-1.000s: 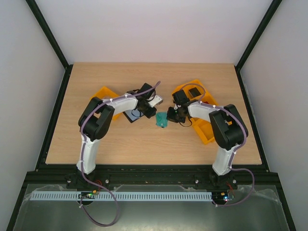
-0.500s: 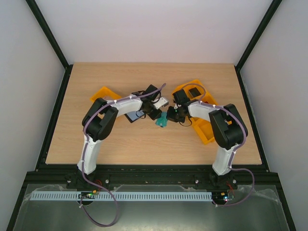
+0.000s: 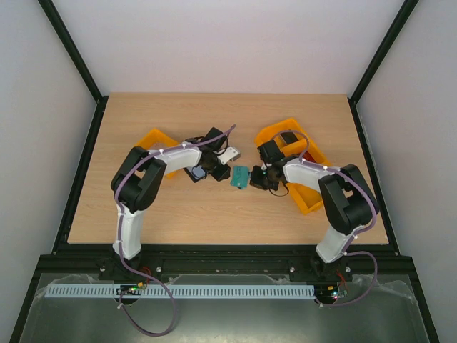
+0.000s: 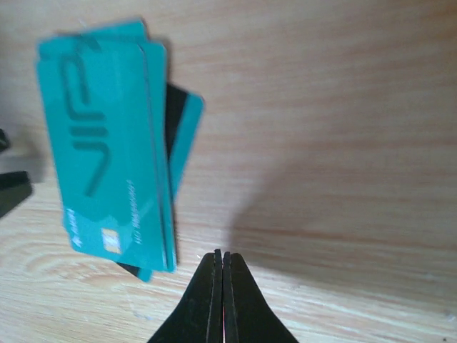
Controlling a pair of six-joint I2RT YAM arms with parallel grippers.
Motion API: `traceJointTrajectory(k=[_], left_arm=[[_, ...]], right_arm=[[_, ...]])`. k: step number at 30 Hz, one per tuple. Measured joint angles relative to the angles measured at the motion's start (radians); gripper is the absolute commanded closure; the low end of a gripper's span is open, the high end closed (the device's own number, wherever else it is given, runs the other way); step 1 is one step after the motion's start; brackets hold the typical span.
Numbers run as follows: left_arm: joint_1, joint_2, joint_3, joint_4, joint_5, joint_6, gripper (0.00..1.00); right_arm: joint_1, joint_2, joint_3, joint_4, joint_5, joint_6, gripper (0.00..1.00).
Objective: Take the credit cards out of the card holder
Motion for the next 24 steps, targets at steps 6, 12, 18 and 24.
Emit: traceJointTrajectory(k=[6, 12, 18, 24], left_arm=[[-0.001, -0.027, -0.047, 0.032, 0.0, 0.007, 0.73], [-0.017, -0.027, -0.05, 0.039, 0.015, 0.002, 0.73], [-0.027, -0.027, -0.05, 0.037, 0.032, -0.014, 0.74], [-0.007, -0.034, -0.047, 0.004, 0.046, -0.02, 0.68]], right_arm=[[0.027, 0.03, -0.016, 0.005, -0.026, 0.006, 0.98], [0.068, 0.081, 0.042, 0.01, -0.047, -0.003, 0.98], [0.072, 0.076, 0.042, 0.005, -0.025, -0.004, 0.98], [0.015, -0.014, 0.033, -0.012, -0.003, -0.027, 0.98]])
